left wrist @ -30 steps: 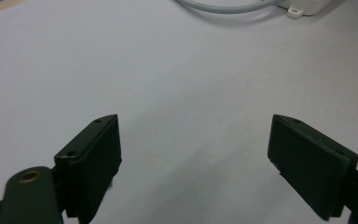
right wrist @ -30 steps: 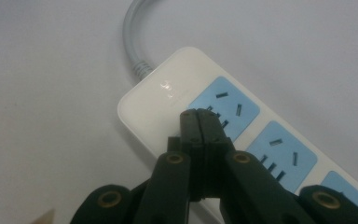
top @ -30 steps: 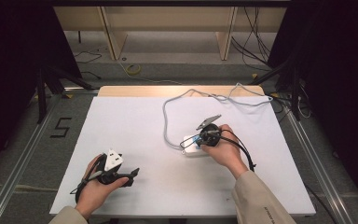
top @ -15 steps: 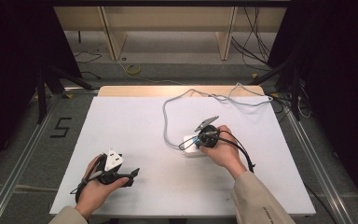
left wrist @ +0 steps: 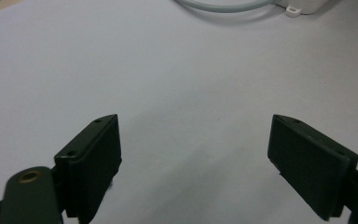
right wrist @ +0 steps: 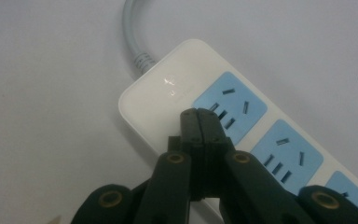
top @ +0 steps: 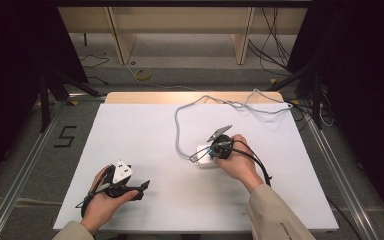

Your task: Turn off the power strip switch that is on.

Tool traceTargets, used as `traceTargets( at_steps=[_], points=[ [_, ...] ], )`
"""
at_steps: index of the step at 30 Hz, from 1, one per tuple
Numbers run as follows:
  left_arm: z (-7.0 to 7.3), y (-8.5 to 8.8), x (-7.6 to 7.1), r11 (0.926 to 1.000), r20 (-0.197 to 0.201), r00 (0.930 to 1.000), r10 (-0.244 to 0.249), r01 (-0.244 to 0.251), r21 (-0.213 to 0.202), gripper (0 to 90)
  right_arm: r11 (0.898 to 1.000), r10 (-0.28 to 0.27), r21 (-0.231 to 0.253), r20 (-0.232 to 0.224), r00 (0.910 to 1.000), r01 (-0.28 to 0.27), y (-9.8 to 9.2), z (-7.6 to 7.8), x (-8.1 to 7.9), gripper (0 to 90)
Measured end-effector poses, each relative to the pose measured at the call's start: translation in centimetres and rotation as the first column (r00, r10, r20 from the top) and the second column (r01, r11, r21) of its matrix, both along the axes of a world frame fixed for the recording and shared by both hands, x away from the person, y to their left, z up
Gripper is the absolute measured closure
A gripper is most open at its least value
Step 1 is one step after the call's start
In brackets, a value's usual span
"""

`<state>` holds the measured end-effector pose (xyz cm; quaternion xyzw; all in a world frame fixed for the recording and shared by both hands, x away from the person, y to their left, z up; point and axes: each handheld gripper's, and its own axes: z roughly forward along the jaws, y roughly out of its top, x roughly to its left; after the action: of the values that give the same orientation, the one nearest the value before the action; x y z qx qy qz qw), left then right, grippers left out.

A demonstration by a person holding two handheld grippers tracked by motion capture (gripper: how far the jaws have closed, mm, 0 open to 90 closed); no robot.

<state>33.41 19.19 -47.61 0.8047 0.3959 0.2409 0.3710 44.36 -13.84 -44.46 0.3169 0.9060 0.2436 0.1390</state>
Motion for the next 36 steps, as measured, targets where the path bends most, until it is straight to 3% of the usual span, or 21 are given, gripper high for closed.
traceTargets(
  at_steps=[15,36],
  points=[
    [-0.02,-0.04,0.02,1.0000,-0.004,1.0000,-0.003,0.003,0.002,17.2,1.000,-0.001,-0.008,-0.006,1.0000,0.001,0.07,-0.05,0.04,90.0],
    [-0.01,-0.02,0.04,1.0000,-0.003,1.0000,-0.004,0.004,0.003,17.2,0.999,-0.008,0.039,-0.023,0.9997,0.009,-0.41,-0.14,0.18,90.0]
  ],
)
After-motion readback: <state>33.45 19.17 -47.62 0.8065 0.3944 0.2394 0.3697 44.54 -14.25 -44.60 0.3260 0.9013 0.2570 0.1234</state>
